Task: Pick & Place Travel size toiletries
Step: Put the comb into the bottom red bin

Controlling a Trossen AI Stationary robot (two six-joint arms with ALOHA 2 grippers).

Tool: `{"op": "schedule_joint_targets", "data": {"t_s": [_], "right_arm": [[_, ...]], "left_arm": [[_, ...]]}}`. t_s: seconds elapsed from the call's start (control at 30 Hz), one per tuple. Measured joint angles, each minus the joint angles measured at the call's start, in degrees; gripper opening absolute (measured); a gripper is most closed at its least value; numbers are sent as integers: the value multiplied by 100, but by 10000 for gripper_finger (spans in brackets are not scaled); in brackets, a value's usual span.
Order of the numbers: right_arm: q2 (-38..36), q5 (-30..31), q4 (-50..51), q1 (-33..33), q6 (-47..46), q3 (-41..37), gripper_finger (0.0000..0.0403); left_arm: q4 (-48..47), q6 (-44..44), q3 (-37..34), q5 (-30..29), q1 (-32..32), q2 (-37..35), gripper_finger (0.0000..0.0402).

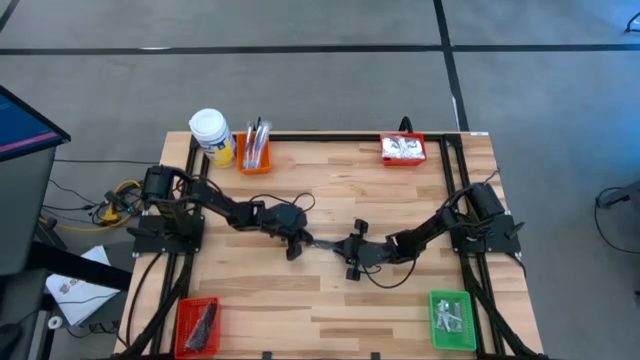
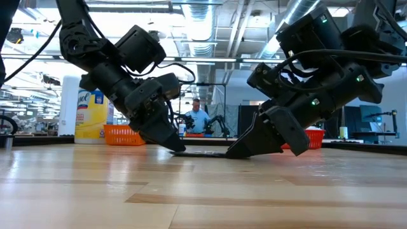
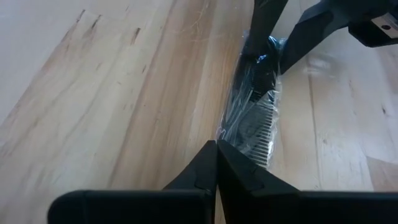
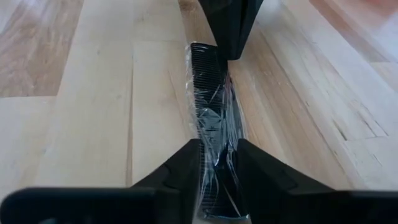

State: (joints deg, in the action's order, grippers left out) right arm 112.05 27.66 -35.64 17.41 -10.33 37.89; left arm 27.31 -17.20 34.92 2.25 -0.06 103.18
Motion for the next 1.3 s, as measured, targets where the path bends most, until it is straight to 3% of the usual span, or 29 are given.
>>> {"op": "schedule_joint_targets", "data": {"t_s": [0.83, 0.93, 1.3], "right_arm": [[2, -72, -37, 54, -173, 4, 97], [7, -94, -33, 62, -175, 4, 118], [7, 160, -15, 125, -210, -2, 254]], "left_arm": [[213, 75, -20, 181, 200, 26, 2], [261, 82, -20, 185, 200, 26, 2], [519, 76, -9, 462, 185, 24, 2]]}}
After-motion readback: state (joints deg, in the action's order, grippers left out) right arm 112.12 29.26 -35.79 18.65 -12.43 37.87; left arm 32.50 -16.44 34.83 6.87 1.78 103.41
